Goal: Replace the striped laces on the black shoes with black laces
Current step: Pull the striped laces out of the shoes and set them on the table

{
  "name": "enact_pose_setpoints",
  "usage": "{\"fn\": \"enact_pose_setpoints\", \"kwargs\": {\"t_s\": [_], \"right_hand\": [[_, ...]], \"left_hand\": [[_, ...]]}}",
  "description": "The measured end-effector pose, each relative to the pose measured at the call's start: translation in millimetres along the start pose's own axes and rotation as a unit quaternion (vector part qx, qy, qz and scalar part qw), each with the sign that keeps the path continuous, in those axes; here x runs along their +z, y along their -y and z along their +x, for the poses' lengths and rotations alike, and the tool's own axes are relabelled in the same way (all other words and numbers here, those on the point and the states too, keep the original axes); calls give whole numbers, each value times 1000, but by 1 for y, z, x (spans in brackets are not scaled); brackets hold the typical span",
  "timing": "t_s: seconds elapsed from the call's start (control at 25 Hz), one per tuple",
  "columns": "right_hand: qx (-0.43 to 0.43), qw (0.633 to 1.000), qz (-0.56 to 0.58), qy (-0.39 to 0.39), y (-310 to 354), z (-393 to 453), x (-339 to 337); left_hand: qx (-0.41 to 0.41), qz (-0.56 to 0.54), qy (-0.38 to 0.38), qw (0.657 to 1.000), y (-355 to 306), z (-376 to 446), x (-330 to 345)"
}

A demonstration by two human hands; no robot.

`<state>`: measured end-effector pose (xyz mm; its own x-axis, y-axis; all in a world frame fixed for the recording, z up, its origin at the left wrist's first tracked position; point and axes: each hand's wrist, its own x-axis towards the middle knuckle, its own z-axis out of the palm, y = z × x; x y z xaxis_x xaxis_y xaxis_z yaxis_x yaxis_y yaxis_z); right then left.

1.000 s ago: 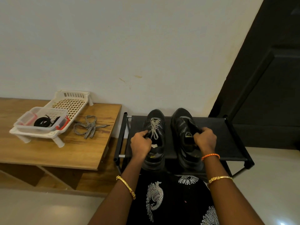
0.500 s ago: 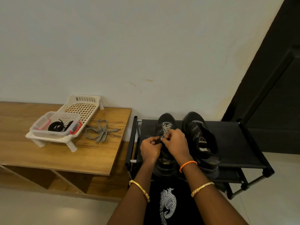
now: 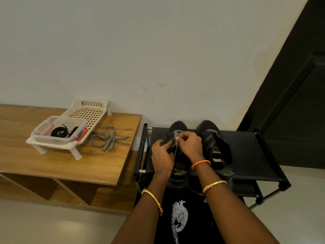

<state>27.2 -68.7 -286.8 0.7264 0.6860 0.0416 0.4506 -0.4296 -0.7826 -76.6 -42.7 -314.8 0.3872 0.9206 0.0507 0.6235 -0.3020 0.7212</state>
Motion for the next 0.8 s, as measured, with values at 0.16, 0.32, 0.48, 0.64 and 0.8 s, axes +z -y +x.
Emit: {"fn": "enact_pose_setpoints", "kwargs": {"t_s": [0.16,0.32,0.48,0.64,0.8], "right_hand": [[102,980,168,-1,-4,-5,-8],[77,912,403,-22,40,2,-50],[-2,891,450,-67,68,14,-99],[55,927,365,-57,38,4,-66],[107,973,204,11,-6,-11,-24]], "left_hand": [[46,-30,32,998,-1,1,-2],[9,-12,37,999,-2,3,-2],[9,-1,43,999,-3,4,-1],[4,-2,37,999,-4,4,-2],[7,9,69,998,-3,11,-6]]}}
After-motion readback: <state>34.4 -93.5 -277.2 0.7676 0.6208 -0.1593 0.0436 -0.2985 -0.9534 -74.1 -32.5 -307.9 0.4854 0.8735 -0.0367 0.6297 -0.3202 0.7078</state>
